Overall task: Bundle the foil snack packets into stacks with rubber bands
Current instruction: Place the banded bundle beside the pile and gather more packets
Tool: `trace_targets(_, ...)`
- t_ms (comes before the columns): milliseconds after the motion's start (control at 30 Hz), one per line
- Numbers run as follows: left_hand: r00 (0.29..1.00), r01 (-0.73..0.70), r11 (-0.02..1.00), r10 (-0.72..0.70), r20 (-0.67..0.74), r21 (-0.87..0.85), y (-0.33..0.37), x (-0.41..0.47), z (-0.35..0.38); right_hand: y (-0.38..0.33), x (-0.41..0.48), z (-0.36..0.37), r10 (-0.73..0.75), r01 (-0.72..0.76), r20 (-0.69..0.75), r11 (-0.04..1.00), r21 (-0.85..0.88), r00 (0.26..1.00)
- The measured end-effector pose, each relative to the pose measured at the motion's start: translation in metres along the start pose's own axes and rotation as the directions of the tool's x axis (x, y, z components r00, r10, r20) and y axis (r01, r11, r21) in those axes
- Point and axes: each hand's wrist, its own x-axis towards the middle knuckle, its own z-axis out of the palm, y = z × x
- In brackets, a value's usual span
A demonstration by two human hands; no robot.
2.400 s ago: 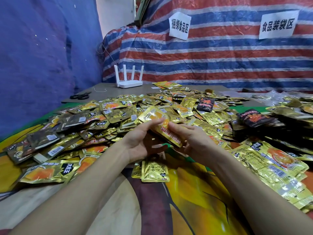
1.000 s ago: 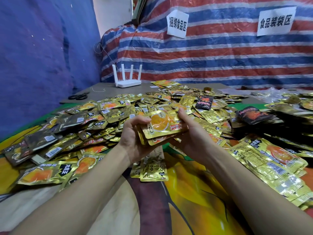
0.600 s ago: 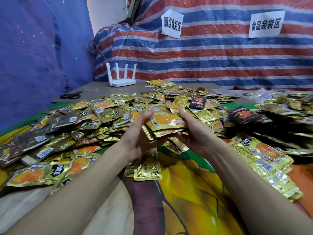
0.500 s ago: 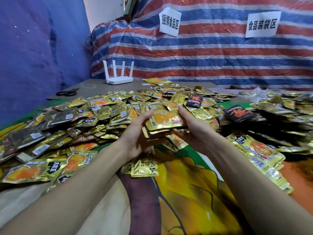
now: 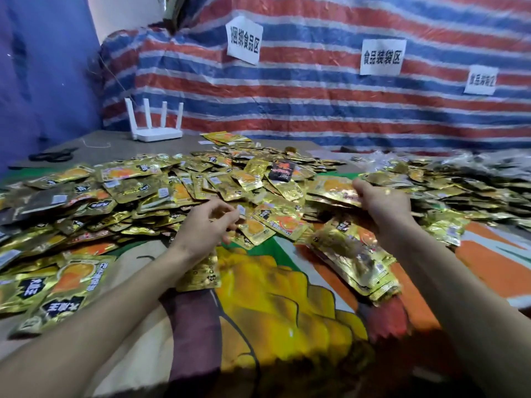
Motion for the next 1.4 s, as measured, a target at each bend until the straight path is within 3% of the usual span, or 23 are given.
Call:
trace_targets(100, 0.999, -0.042, 0.99, 0.04, 0.015, 0.135, -0.004, -0.001, 0.001, 0.014, 0.016, -0.029, -0.032, -0.026, -0.259, 0.975, -0.22, 0.965)
trace_targets(200, 0.998, -0.06, 0.982, 0.06, 0.008, 0.178, -0.006, -0.001, 0.001, 0.035, 0.016, -0.035, -0.119, -0.015, -0.335, 0.927, -0.374, 0.935)
trace_targets(433, 0.997, -0.076, 0.978, 0.076, 0.008, 0.194, -0.008, -0.002, -0.006, 0.056, 0.004, -0.024, -0.268, 0.014, -0.251, 0.709, -0.705, 0.93)
trace_targets(700, 0.994, -0.105, 0.972, 0.105, 0.013, 0.209, -0.008, -0.002, -0.007, 0.062, -0.012, -0.02, -0.329, 0.05, -0.192, 0.605, -0.794, 0.925)
trace_targets(867, 0.99, -0.124, 0.953, 0.138, -0.032, 0.276, -0.006, 0.0, -0.008, 0.05, -0.029, 0.001, -0.552, 0.338, 0.055, 0.427, -0.838, 0.832)
trace_targets(967, 0.986, -0.136, 0.92, 0.163, -0.045, 0.367, -0.003, -0.001, -0.012, 0.044, -0.037, 0.027, -0.598, 0.498, 0.245, 0.303, -0.812, 0.763)
trace_targets(1033, 0.983, -0.129, 0.884, 0.173, -0.057, 0.45, -0.001, 0.0, -0.015, 0.043, -0.04, 0.047, -0.596, 0.586, 0.344, 0.273, -0.763, 0.726)
trace_targets(1167, 0.983, -0.075, 0.822, 0.156, -0.096, 0.564, -0.001, 0.003, -0.023, 0.05, -0.035, 0.083, -0.523, 0.683, 0.501, 0.24, -0.69, 0.69)
trace_targets(1400, 0.996, 0.042, 0.702, 0.03, -0.089, 0.711, -0.007, 0.018, -0.025, 0.06, -0.009, 0.132, -0.164, 0.634, 0.612, 0.208, -0.745, 0.773)
